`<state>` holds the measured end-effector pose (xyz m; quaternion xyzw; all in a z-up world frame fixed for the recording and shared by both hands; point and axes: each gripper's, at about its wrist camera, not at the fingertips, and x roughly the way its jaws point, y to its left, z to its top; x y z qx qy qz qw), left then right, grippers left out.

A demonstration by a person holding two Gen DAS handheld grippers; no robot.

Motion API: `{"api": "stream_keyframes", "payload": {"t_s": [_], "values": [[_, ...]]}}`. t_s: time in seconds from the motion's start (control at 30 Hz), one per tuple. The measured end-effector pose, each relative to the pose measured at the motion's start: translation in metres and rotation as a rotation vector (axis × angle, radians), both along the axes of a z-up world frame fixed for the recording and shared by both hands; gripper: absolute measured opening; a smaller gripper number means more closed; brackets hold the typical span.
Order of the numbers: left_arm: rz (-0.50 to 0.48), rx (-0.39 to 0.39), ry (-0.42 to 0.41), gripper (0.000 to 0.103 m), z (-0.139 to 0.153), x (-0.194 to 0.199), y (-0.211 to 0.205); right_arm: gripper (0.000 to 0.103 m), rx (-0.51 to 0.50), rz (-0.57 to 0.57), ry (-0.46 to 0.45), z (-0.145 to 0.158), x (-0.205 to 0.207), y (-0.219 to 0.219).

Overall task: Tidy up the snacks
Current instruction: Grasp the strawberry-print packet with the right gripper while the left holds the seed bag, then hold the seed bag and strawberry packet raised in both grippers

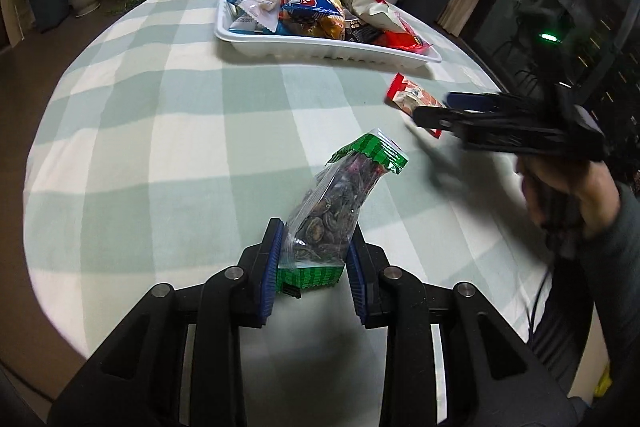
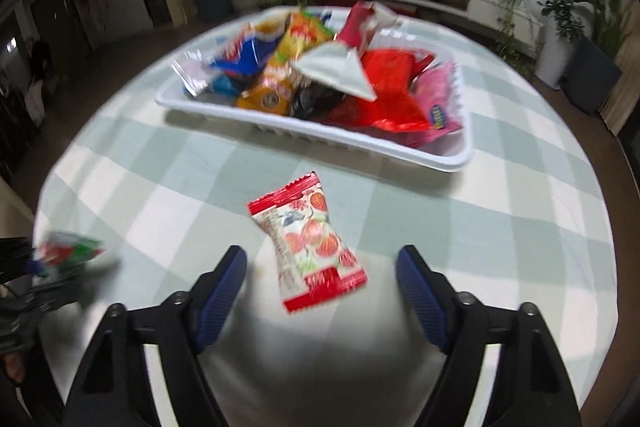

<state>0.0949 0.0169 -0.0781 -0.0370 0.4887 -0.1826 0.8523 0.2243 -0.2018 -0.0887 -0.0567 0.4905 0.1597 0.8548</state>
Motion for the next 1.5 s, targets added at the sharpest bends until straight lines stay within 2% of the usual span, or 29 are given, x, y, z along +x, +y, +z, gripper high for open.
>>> {"api": "stream_keyframes", "payload": {"t_s": [0.07, 0.1, 0.23, 0.33, 0.5, 0.77, 0.87, 1.13, 1.5], "values": [[0.007, 0.006, -0.001, 0.028, 0.000, -0.004, 0.001, 0.076, -0.057, 0.025, -0.005, -0.005, 0.005, 0.008], [0.014, 0.004, -0.003, 0.028, 0.001, -0.006, 0.003, 0.073, -0.082, 0.045, -0.018, -0.005, 0.005, 0.012], [0.029, 0.008, -0.016, 0.028, 0.004, -0.008, 0.005, 0.049, -0.096, 0.083, -0.008, -0.002, 0.001, 0.021], [0.030, 0.017, -0.023, 0.028, 0.005, -0.010, 0.004, 0.036, -0.096, 0.084, 0.004, -0.001, -0.006, 0.024], [0.039, 0.034, -0.037, 0.028, 0.008, -0.013, 0.004, 0.033, -0.034, 0.017, 0.024, 0.001, -0.026, 0.017], [0.048, 0.069, -0.070, 0.028, 0.019, -0.019, 0.000, 0.031, 0.233, -0.095, -0.031, 0.020, -0.104, -0.008], [0.041, 0.077, -0.081, 0.028, 0.023, -0.022, -0.006, 0.031, 0.297, -0.131, -0.055, 0.025, -0.127, -0.016], [0.026, 0.088, -0.106, 0.028, 0.035, -0.031, -0.017, 0.031, 0.339, -0.167, -0.096, 0.037, -0.142, -0.030], [0.024, 0.094, -0.115, 0.028, 0.041, -0.036, -0.020, 0.031, 0.364, -0.177, -0.114, 0.039, -0.150, -0.037]]}}
